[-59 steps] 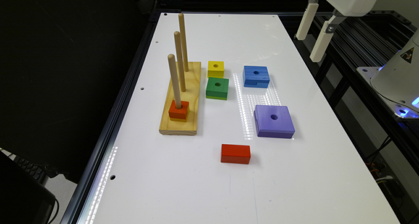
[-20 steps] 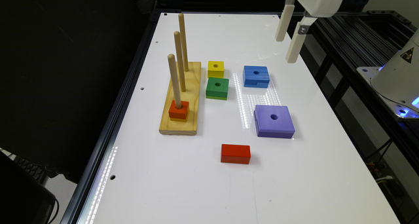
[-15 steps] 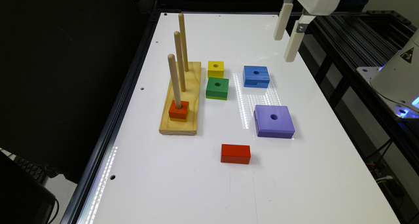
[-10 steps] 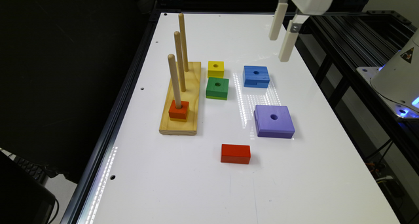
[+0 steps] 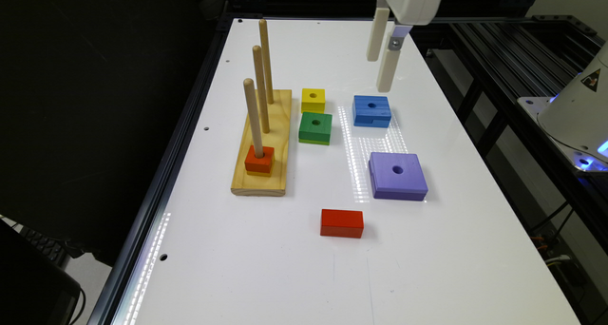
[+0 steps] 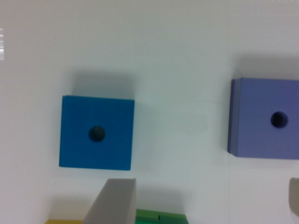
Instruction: Pick up green block.
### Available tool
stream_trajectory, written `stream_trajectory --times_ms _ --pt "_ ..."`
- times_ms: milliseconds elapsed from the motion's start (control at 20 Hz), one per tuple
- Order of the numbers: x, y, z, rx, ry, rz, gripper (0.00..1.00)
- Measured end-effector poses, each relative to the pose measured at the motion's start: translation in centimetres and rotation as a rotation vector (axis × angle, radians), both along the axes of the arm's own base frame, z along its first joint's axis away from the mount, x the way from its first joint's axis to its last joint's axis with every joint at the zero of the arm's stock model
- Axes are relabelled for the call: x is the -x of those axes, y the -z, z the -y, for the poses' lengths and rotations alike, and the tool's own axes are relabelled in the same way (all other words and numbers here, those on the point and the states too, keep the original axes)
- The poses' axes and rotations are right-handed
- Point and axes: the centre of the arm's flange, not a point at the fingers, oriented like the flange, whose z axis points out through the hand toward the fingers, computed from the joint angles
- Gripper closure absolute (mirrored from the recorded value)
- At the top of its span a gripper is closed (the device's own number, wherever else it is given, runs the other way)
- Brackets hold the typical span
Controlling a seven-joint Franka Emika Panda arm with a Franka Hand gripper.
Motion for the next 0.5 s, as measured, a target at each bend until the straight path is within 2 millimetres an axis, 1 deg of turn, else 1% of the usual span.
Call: stream_trajectory --times_ms 200,500 --pt "-0.16 0.04 0.1 0.0 0.002 0.0 0.0" --pt "-1.04 -0.41 0.96 0.006 0.007 0.012 0.0"
